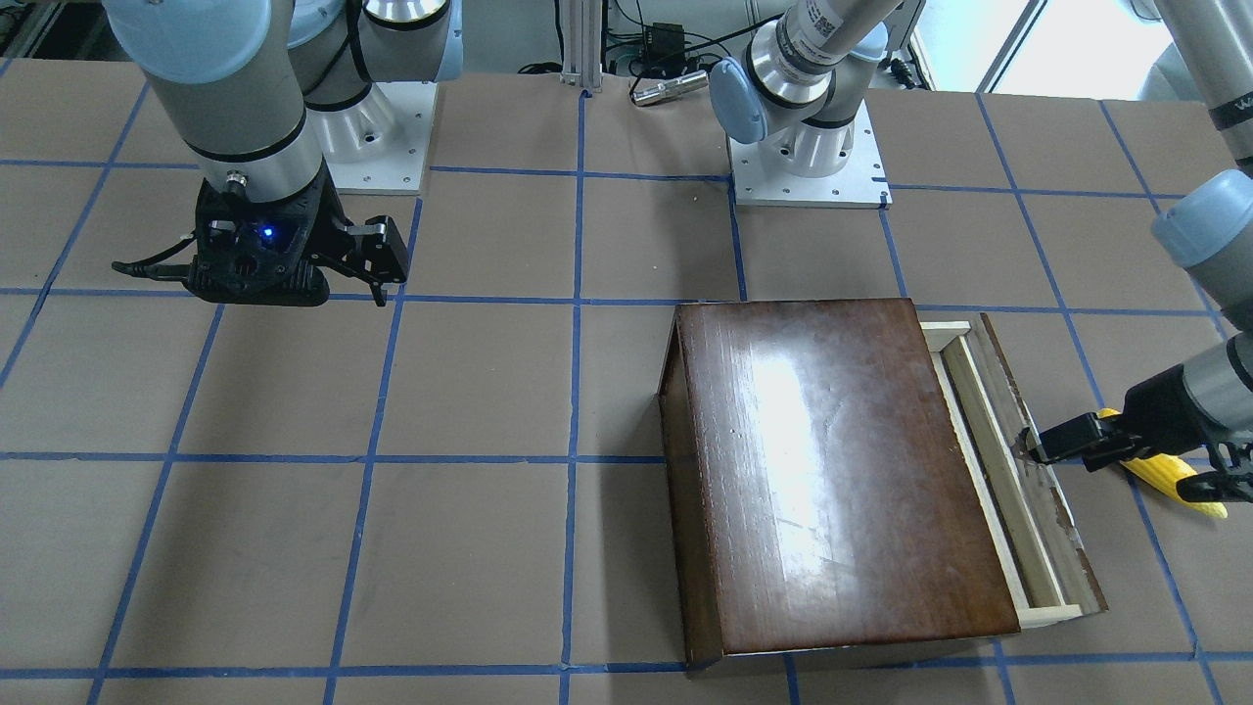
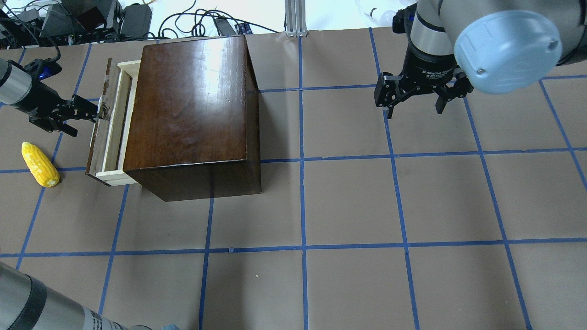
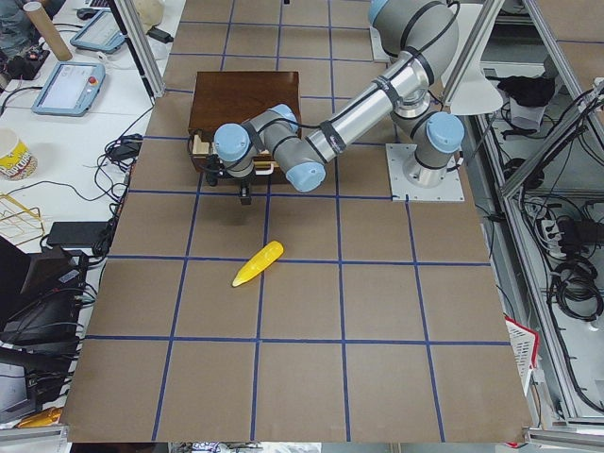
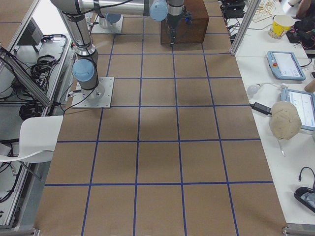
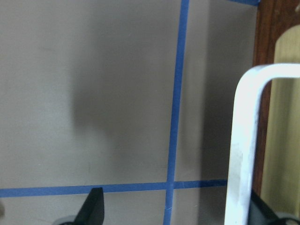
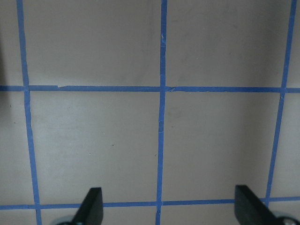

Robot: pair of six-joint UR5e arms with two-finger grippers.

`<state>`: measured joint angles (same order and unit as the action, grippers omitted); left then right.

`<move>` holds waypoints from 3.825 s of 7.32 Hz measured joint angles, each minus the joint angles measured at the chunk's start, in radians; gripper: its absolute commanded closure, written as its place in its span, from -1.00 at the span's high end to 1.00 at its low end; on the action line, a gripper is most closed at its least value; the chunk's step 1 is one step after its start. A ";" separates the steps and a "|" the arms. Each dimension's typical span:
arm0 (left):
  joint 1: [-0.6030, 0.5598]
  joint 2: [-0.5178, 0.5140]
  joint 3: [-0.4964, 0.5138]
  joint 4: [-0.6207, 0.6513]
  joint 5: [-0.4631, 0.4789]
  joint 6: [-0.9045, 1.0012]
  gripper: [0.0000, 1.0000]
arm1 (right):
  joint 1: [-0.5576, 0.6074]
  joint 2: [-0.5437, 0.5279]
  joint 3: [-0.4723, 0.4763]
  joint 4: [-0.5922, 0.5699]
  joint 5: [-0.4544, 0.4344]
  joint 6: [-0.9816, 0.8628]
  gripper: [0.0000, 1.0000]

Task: Open drawer and put corn inside
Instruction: 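Pull the drawer outward from the cabinet with the left gripper, then release the handle and move the left gripper over the yellow corn, then lower the left gripper and grasp the yellow corn cob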

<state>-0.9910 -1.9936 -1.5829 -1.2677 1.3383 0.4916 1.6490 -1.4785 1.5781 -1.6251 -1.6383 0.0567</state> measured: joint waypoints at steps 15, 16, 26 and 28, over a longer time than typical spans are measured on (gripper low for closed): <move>0.066 0.041 0.014 -0.009 0.043 0.048 1.00 | 0.000 0.000 0.000 0.000 0.000 0.000 1.00; 0.066 0.052 0.017 -0.003 0.081 0.050 1.00 | 0.000 0.001 -0.001 0.000 0.000 0.000 1.00; 0.177 -0.096 -0.002 0.220 0.271 0.344 1.00 | 0.000 0.001 0.000 0.000 0.000 0.000 1.00; 0.193 -0.134 -0.036 0.311 0.258 0.368 1.00 | 0.000 0.001 0.000 0.000 0.000 0.000 1.00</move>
<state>-0.7978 -2.1273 -1.6187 -0.9563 1.5962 0.8598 1.6490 -1.4776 1.5781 -1.6248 -1.6383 0.0567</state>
